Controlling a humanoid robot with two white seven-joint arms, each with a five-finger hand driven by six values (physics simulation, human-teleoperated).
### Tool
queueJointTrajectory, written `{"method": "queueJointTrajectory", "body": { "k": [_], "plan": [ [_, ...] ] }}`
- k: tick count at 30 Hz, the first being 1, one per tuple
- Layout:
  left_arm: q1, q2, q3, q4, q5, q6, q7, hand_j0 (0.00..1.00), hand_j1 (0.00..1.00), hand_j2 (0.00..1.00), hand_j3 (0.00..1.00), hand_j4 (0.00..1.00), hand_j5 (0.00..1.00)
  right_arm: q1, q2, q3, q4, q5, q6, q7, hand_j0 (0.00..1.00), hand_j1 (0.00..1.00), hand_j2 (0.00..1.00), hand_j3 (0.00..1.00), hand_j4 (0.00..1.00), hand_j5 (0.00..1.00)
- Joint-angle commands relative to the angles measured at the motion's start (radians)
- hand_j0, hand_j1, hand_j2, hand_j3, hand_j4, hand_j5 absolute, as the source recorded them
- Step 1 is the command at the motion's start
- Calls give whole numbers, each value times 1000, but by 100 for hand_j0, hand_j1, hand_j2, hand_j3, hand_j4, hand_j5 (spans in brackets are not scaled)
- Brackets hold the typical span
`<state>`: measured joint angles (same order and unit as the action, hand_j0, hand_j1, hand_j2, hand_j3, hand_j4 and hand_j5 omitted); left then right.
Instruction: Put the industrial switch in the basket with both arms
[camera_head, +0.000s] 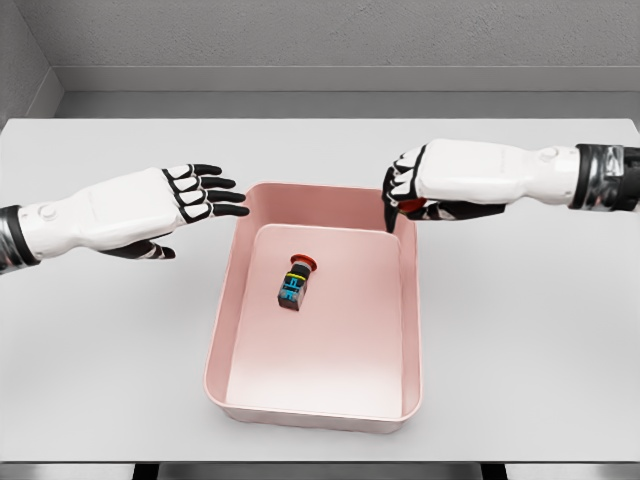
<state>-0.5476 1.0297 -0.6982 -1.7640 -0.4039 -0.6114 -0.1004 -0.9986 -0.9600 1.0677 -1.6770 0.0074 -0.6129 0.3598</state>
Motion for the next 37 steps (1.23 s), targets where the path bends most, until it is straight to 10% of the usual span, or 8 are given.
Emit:
{"method": "queueJointTrajectory", "body": {
  "k": [1,15,20,23,32,37],
  "plan": [
    [0,1,0,0,7,1,1,100,100,100,100,100,100,0,9,5,-3,-7,2,4,45,45,45,45,45,45],
    [2,1,0,0,5,1,-5,100,100,100,100,100,100,-49,72,87,-7,-7,2,16,47,47,47,47,47,47],
    [0,1,0,0,2,1,-5,100,100,100,100,100,100,-83,80,84,-9,-7,2,15,88,88,88,88,88,88],
    [0,1,0,0,0,1,-5,100,100,100,100,100,100,-89,78,83,-9,-7,2,13,93,93,93,93,93,93],
    [0,1,0,0,2,1,-4,100,100,100,100,100,100,-77,-63,20,3,-7,2,19,98,98,98,98,98,98],
    [0,1,0,1,2,1,-2,100,100,100,100,100,100,55,-151,-100,31,-12,2,16,98,98,98,98,98,98]
  ]
}}
